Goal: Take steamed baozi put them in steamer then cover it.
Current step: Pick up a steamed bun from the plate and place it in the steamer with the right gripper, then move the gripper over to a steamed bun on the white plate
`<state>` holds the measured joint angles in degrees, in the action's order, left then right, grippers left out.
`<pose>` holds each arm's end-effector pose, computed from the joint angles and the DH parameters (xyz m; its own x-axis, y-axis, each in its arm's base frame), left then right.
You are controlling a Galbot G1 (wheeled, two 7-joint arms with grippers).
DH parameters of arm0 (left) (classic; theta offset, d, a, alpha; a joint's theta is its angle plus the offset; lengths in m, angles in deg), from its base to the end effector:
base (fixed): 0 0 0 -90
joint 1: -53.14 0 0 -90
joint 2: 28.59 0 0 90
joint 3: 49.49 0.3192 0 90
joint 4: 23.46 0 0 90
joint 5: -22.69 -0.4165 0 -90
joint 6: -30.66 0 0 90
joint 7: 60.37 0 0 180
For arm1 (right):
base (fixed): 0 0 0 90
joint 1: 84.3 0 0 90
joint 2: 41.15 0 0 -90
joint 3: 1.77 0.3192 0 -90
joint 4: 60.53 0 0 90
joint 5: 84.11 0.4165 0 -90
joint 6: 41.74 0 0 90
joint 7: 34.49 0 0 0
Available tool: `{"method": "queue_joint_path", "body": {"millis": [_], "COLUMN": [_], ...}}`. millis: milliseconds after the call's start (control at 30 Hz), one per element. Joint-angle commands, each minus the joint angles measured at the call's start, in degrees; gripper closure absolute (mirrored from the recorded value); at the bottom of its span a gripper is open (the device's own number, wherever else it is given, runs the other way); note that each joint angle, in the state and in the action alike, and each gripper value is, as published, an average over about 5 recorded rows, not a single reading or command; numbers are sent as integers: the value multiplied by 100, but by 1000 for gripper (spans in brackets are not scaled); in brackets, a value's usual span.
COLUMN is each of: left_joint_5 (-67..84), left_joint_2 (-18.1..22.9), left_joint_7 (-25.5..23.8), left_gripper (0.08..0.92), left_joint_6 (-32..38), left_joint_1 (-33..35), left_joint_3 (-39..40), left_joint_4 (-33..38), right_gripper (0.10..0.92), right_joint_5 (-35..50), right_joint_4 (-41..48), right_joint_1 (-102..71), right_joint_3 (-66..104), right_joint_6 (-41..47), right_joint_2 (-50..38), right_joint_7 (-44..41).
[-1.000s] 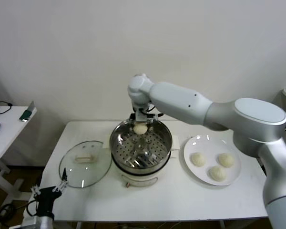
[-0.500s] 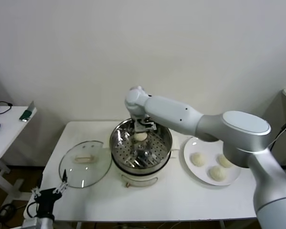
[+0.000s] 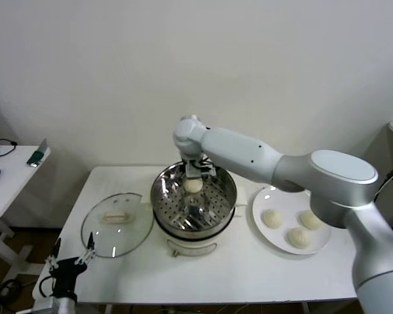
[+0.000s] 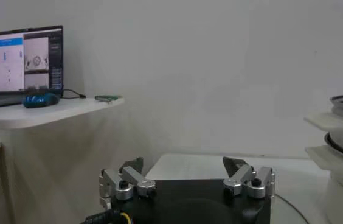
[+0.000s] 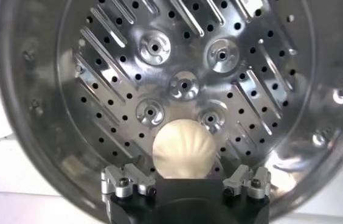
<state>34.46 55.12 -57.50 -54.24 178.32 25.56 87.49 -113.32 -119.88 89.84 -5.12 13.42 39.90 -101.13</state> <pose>0.2160 0.1184 -0.3459 -0.9613 -0.2488 0.1181 -0.2455 0.9685 0.0425 0.5755 0.2707 -0.0801 -0.2961 -0.0383 0.9544 0.0175 -0.9992 -0.0347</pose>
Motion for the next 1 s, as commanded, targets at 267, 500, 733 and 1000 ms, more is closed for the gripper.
{"method": "queue_joint_path", "body": {"millis": [267, 500, 733, 1000], "left_joint_5": [-70, -323, -312, -316], "left_joint_2": [-82, -63, -65, -33], "left_joint_7": [-19, -7, -23, -15], "left_gripper": [177, 177, 177, 177], "left_joint_6": [20, 150, 130, 128], "left_joint_1": [96, 141, 149, 180], "left_joint_3": [25, 89, 89, 54], "left_joint_4": [101, 275, 289, 265], "right_gripper": [203, 203, 203, 203], "right_joint_5": [3267, 5739, 6057, 4642], "right_joint_4": [-1466, -1831, -1614, -1017], "right_joint_1": [1873, 2246, 1800, 144], "right_joint_3": [-1699, -2340, -2472, -1531], "right_joint_6": [2238, 4429, 5018, 4854], "right_joint_2": [-1980, -3215, -4050, -4254], "right_joint_7": [1209, 996, 703, 482]}}
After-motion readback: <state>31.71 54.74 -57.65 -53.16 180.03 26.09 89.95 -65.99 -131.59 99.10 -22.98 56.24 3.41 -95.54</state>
